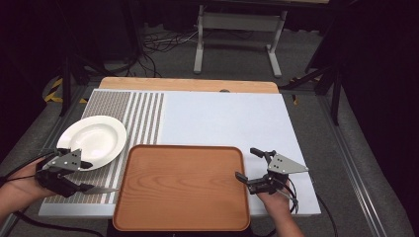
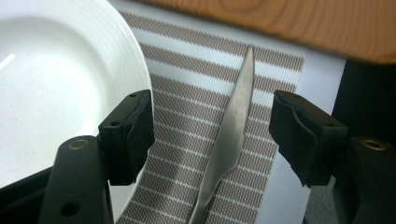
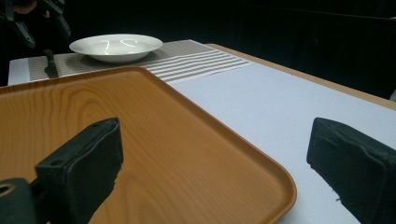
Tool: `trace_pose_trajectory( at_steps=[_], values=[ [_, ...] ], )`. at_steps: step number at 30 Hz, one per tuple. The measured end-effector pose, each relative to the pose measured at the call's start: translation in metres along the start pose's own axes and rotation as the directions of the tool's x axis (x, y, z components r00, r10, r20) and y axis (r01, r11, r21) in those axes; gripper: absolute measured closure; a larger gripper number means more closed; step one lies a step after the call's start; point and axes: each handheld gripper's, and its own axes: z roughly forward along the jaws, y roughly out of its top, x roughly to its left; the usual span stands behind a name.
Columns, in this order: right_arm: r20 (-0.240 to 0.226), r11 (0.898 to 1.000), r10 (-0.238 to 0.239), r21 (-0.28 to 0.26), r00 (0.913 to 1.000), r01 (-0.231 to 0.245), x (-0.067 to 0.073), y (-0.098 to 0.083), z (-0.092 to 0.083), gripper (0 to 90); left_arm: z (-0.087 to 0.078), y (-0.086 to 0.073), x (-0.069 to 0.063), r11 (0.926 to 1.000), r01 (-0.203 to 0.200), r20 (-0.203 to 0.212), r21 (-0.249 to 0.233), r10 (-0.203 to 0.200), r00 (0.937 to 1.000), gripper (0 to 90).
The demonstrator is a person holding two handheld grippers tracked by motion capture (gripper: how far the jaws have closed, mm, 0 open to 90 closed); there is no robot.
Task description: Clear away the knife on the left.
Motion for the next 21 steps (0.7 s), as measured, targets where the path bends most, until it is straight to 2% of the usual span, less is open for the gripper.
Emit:
trace_pose_trajectory(
  at_steps=[10, 12, 17, 21],
  values=[
    [-0.007, 1.0, 0.007, -0.008, 1.0, -0.007, -0.001, 0.0, -0.002, 4.1, 0.005, -0.011, 0.005, 0.995, -0.021, 0.046, 0.098, 0.016, 0.9988, 32.9],
    [-0.01, 1.0, 0.007, -0.011, 0.9999, -0.007, -0.002, 0.0, -0.002, 4.1, 0.006, -0.014, 0.005, 0.9916, -0.02, 0.051, 0.128, 0.014, 0.9986, 33.8],
    [-0.013, 1.0, 0.011, -0.013, 0.9999, -0.011, -0.001, 0.0, -0.002, 4.1, 0.01, -0.018, 0.007, 0.982, -0.052, 0.063, 0.182, 0.041, 0.9972, 37.1],
    [-0.015, 1.0, 0.012, -0.014, 0.9998, -0.012, -0.001, 0.0, -0.001, 4.1, 0.013, -0.022, 0.009, 0.9784, -0.064, 0.071, 0.196, 0.051, 0.9961, 37.1]
  ],
)
